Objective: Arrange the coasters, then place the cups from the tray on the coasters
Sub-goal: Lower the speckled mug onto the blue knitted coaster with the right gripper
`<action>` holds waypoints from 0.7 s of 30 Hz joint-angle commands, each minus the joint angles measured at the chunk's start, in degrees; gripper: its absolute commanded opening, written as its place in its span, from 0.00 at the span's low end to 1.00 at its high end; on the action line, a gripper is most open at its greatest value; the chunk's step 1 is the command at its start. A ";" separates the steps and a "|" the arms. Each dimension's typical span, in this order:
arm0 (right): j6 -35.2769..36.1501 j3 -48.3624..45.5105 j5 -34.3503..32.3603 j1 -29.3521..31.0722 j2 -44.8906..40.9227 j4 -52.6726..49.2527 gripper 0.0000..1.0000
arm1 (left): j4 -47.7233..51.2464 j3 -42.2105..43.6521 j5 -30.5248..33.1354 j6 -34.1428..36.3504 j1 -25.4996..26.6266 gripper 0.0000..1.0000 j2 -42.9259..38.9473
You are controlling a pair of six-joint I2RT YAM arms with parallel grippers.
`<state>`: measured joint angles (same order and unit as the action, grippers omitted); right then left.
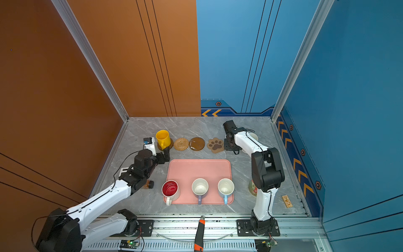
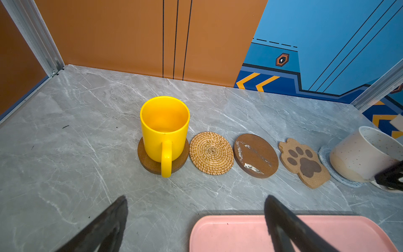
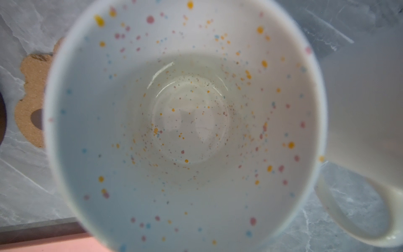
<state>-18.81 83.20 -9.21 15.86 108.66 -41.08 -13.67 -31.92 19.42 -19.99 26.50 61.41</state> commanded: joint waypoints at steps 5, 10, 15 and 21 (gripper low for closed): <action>0.39 2.59 -2.16 -0.84 0.20 1.97 0.00 | 0.91 0.00 0.15 -0.05 -0.75 0.98 -0.15; 0.26 2.39 -1.78 -1.05 0.56 2.14 0.00 | 0.92 -0.06 0.17 -0.05 -0.75 0.98 0.17; 0.09 2.28 -1.51 -1.17 0.98 2.23 0.00 | 0.85 -0.27 0.09 -0.14 -0.73 0.98 0.40; -0.13 2.01 -1.17 -1.17 1.45 2.16 0.00 | 0.86 -0.25 0.00 -0.14 -0.84 0.98 0.38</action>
<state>-18.85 83.22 -9.19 15.18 109.51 -40.95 -13.50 -31.92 19.44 -19.99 26.24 61.63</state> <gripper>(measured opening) 0.167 0.978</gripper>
